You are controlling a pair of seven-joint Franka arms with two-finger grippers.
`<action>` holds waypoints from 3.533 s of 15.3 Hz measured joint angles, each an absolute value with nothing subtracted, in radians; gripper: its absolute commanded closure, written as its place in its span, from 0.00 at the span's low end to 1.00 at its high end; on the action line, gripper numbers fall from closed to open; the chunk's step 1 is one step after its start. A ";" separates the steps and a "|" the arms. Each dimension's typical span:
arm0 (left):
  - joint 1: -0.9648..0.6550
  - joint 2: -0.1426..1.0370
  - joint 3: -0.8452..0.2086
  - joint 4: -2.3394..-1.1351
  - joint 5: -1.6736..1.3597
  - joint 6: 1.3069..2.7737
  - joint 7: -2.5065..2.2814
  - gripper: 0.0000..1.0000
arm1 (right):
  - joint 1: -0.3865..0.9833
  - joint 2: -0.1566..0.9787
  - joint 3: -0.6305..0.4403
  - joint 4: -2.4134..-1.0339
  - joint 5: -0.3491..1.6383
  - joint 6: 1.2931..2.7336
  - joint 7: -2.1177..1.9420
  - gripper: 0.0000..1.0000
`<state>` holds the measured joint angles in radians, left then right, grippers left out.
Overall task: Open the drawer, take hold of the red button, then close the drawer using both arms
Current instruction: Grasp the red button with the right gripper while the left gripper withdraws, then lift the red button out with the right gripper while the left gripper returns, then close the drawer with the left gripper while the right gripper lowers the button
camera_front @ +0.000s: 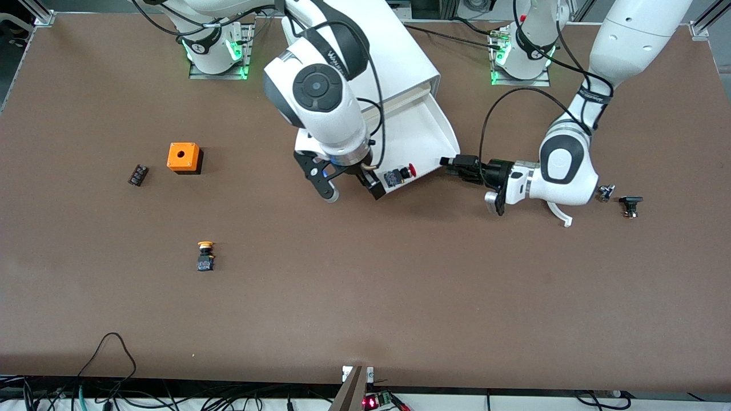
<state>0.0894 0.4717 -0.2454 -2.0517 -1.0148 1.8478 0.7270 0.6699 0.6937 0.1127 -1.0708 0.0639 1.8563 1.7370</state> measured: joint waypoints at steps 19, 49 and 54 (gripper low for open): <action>0.100 0.403 -0.256 -1.376 0.012 1.357 0.160 0.00 | 0.793 0.824 0.107 -1.109 -0.022 1.969 1.916 0.39; -0.097 0.437 -0.379 -1.698 0.098 2.097 -0.923 0.00 | 0.438 0.721 0.094 -0.945 0.084 1.693 0.902 1.00; -0.126 0.459 -0.379 -1.802 0.098 2.245 -0.968 0.00 | 0.334 0.730 0.087 -0.984 0.046 1.707 0.530 1.00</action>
<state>-0.1258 0.4590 -0.3791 -1.8020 0.0984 2.2449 -0.9680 0.3345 0.7302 0.0869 -0.9839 0.0461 1.7075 0.5301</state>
